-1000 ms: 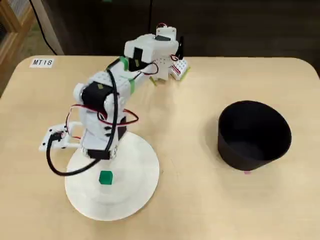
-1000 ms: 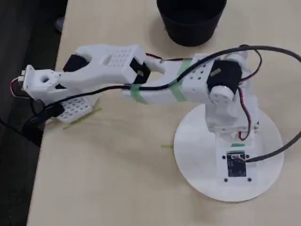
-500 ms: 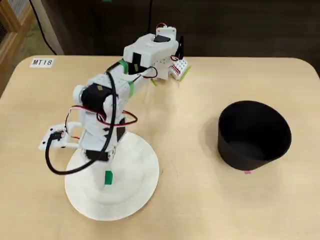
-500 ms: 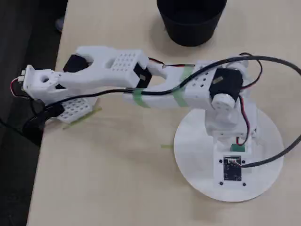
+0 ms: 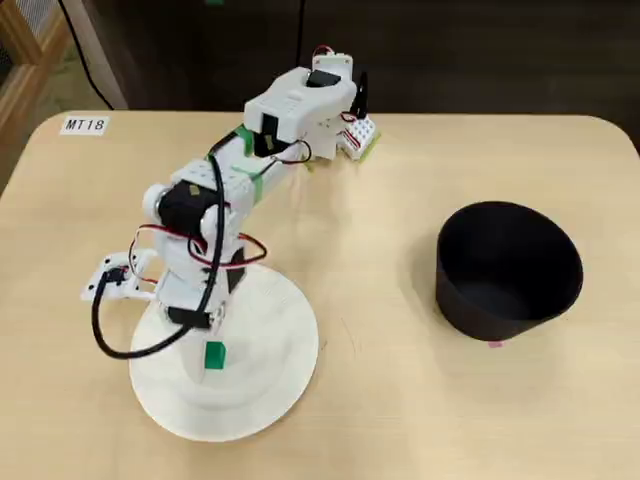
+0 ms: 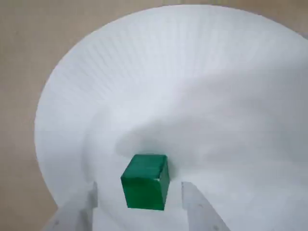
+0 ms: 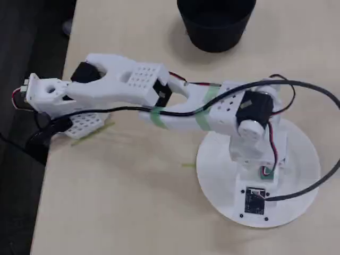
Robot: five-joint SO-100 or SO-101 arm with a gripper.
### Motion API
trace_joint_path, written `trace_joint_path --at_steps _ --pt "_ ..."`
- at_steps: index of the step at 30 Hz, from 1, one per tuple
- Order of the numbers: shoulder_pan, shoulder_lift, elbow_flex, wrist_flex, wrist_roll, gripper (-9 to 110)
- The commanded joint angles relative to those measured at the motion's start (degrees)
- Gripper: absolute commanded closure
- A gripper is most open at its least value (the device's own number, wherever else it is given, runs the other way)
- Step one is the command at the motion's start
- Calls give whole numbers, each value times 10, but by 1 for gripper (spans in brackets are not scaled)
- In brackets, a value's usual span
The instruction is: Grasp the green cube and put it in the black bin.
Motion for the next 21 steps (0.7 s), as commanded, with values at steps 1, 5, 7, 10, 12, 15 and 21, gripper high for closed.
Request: trace_joint_path --at_steps 1,5,7,10,12,15,21 --pt "4 -2 -36 -4 3 78" --pt "3 -19 -58 -4 0 78" --pt "1 -27 -67 -5 0 79" --pt "-2 -33 -67 -11 1 81" --pt "-4 -36 -67 -15 -3 86" --pt "-6 -40 -67 -24 -1 96" --pt "-10 -41 -68 -26 -10 102"
